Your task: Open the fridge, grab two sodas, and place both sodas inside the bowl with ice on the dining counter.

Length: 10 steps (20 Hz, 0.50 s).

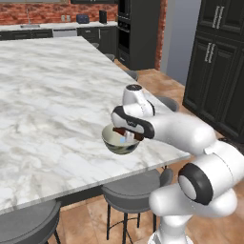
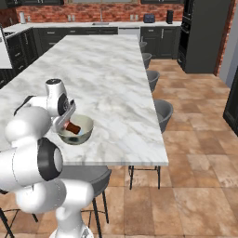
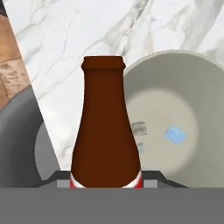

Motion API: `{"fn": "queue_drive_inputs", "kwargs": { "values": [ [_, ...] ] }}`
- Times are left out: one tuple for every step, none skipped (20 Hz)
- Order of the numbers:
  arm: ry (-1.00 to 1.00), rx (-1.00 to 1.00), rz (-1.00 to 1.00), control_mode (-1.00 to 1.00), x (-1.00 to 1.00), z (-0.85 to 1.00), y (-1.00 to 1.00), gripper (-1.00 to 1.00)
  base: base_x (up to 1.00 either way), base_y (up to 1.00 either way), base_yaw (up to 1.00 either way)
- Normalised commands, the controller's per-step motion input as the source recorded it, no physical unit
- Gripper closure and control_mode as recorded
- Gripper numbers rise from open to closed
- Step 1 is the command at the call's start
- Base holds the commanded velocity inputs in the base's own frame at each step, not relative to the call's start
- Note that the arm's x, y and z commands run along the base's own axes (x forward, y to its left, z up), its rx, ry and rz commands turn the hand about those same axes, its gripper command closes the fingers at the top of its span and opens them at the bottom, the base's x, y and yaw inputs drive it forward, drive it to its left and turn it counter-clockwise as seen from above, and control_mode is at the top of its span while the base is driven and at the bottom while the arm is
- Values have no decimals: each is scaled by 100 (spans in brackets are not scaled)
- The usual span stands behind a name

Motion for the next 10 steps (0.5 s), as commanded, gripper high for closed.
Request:
{"fn": "queue_drive_inputs", "kwargs": {
  "values": [
    [2,-2,4,-100,36,-27,0,100,0,0,0],
    [2,-1,4,-100,36,-23,0,100,0,0,0],
    [3,-1,5,-100,37,-22,0,100,0,0,0],
    [3,-2,6,-100,36,-25,0,100,0,0,0],
    [3,-2,6,-100,36,-25,0,100,0,0,0],
    [3,-2,6,-100,35,-27,0,100,0,0,0],
    [3,-2,6,-100,34,-27,0,100,0,0,0],
    [4,-3,6,-100,33,-28,0,100,0,0,0],
    [3,-4,5,-100,29,-30,0,100,0,0,0],
    [4,-3,5,-100,28,-31,0,100,0,0,0]
  ]
}}
